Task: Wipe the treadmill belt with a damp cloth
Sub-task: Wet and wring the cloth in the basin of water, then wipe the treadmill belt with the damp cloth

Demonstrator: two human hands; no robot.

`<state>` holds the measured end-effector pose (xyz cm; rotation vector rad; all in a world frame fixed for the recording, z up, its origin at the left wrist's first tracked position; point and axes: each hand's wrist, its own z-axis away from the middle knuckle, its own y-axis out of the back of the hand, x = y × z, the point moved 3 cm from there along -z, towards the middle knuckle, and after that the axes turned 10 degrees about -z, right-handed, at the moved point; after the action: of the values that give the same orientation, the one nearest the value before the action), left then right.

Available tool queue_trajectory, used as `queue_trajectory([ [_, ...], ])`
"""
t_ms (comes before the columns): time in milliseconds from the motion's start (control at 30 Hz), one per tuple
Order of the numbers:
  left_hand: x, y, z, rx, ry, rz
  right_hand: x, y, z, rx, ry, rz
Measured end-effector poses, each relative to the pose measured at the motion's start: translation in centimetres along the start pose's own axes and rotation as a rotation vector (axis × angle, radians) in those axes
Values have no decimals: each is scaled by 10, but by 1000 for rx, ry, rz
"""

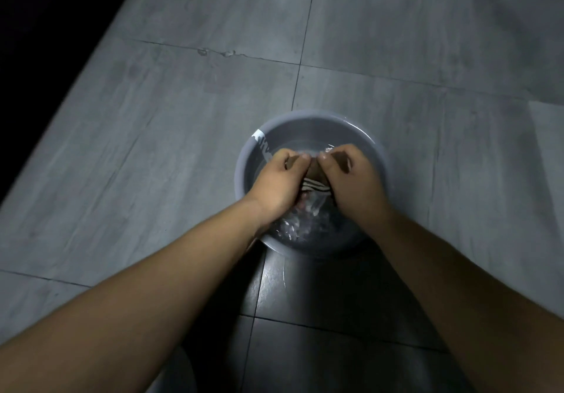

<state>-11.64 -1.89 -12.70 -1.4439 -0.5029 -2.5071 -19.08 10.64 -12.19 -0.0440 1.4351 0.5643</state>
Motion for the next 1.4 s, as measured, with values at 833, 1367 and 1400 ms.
queue_trajectory([
  [833, 105, 257, 317, 503, 255, 232, -316, -129, 187, -437, -76, 35],
  [1367, -46, 676, 515, 1031, 617, -585, -470, -522, 303, -1052, 659, 443],
  [1400, -55, 694, 517, 1030, 627, -590, -473, -544, 305, -1056, 707, 451],
])
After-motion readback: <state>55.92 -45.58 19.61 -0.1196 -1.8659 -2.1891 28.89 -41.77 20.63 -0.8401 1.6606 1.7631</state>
